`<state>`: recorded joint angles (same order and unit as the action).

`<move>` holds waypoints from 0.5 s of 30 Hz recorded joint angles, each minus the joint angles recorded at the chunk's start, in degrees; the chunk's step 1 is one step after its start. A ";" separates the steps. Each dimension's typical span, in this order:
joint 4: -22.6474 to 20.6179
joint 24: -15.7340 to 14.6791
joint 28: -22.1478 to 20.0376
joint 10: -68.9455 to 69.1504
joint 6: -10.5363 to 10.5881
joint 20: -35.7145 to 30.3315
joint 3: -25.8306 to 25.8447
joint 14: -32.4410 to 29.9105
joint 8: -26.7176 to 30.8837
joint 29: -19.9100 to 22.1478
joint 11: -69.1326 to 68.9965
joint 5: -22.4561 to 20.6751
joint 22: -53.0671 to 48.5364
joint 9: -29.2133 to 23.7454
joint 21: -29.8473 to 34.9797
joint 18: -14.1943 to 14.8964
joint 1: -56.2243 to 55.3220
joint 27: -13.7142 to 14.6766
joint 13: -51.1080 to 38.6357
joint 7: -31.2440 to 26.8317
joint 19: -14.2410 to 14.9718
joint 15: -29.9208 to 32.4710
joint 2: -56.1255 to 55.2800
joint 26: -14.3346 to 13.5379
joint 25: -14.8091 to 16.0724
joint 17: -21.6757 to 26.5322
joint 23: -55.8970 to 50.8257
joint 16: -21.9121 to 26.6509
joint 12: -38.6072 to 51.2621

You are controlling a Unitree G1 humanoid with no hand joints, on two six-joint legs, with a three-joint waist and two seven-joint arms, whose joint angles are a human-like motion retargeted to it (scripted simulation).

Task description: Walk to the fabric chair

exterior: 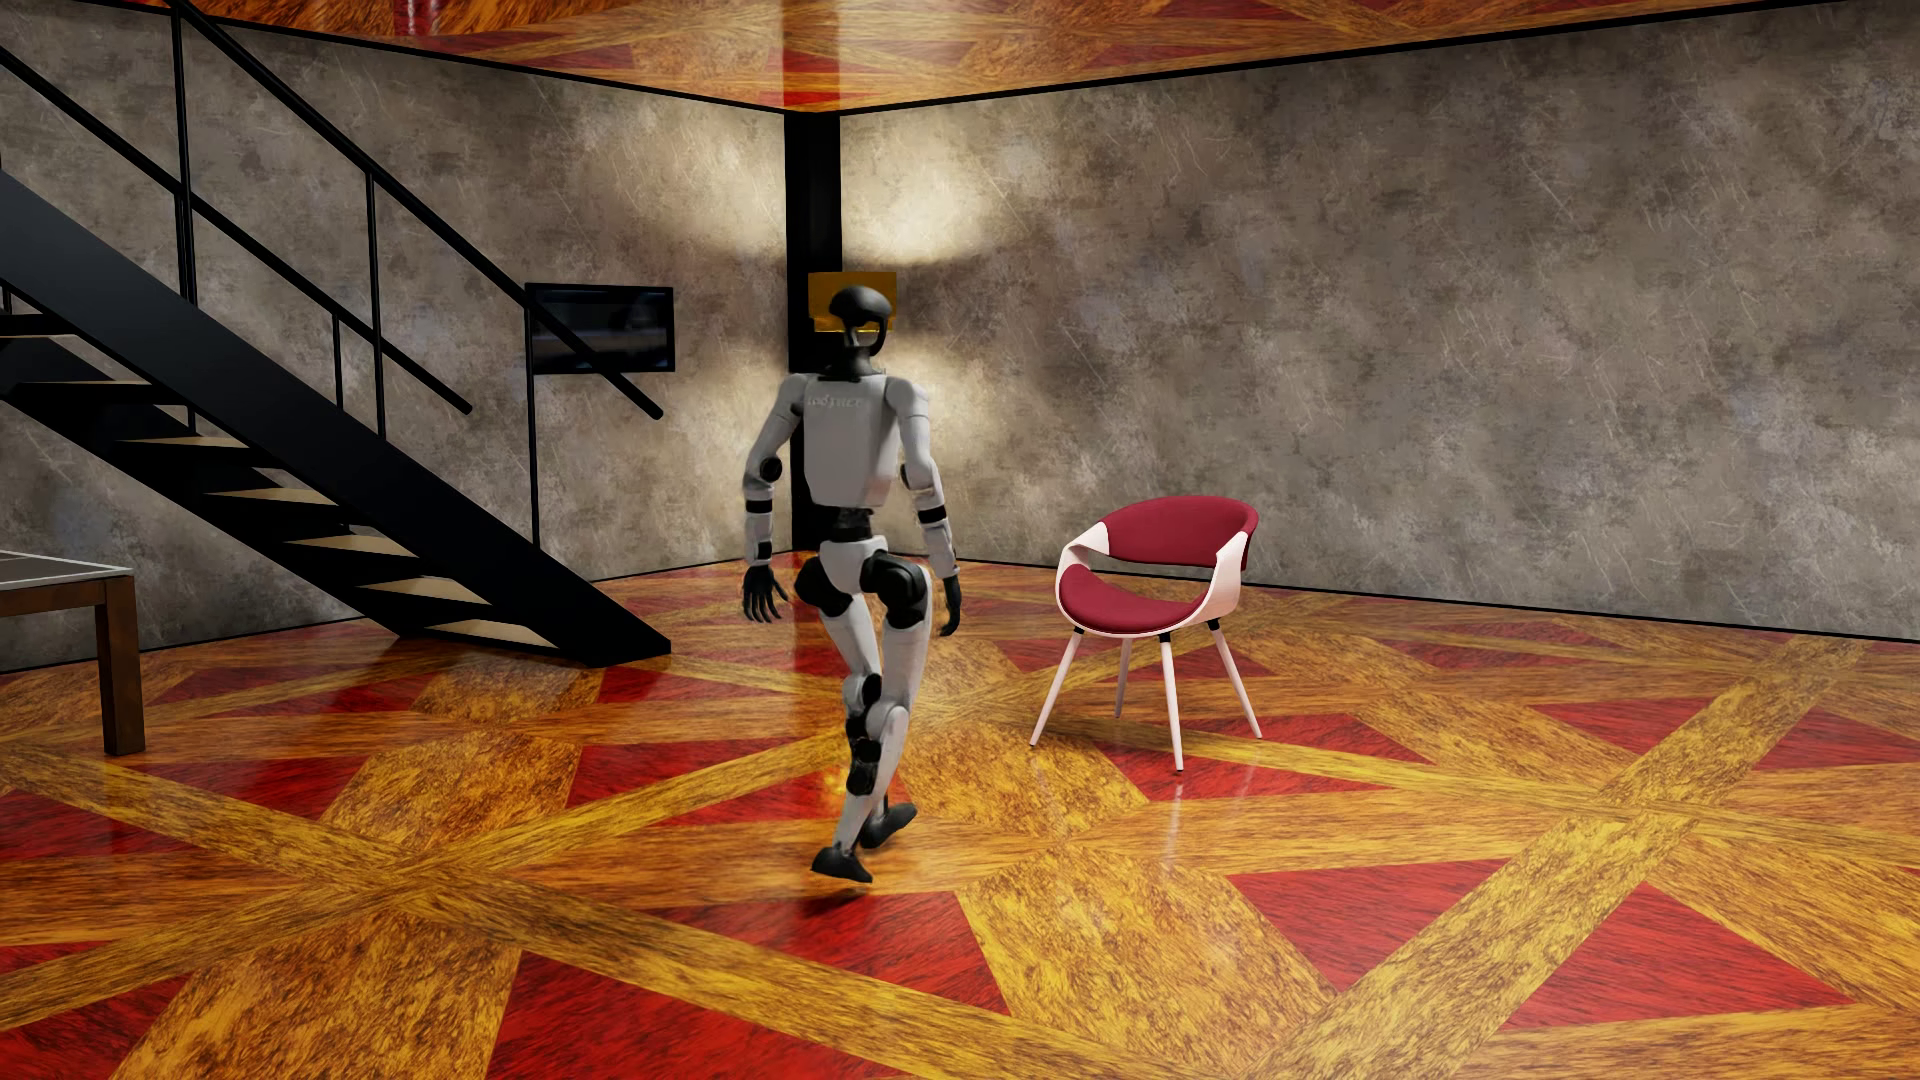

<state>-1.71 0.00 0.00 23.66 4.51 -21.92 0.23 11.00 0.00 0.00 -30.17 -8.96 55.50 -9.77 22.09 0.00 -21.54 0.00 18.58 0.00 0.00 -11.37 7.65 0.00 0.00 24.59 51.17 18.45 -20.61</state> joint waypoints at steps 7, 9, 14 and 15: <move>-0.24 0.00 0.00 4.38 -3.61 2.36 -5.79 -21.27 0.00 0.00 -4.74 2.77 8.12 1.98 -1.75 0.00 -5.35 0.00 1.19 0.00 0.00 4.85 11.04 0.00 0.00 -2.01 3.54 -1.24 -2.00; -2.36 0.00 0.00 7.84 -6.01 -0.05 -3.38 -20.88 0.00 0.00 -12.88 5.01 8.51 2.48 0.27 0.00 -4.41 0.00 1.37 0.00 0.00 18.81 7.80 0.00 0.00 -3.71 5.66 -0.87 0.15; -3.87 0.00 0.00 4.84 -6.64 6.88 -2.07 -12.99 0.00 0.00 -21.33 6.82 -8.99 3.15 2.53 0.00 4.97 0.00 1.20 0.00 0.00 5.71 -6.25 0.00 0.00 -5.16 5.39 1.48 5.03; -3.79 0.00 0.00 4.24 -5.95 8.32 -1.25 -11.91 0.00 0.00 -19.10 6.30 -12.12 2.92 2.13 0.00 6.88 0.00 0.71 0.00 0.00 3.52 -7.96 0.00 0.00 -4.91 4.75 1.69 6.12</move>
<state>-5.50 0.00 0.00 27.91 -1.43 -13.59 -1.02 -0.90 0.00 0.00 -49.27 -2.66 43.38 -6.86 24.22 0.00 -14.66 0.00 19.29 0.00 0.00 -7.85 -0.31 0.00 0.00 19.68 55.92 20.14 -14.49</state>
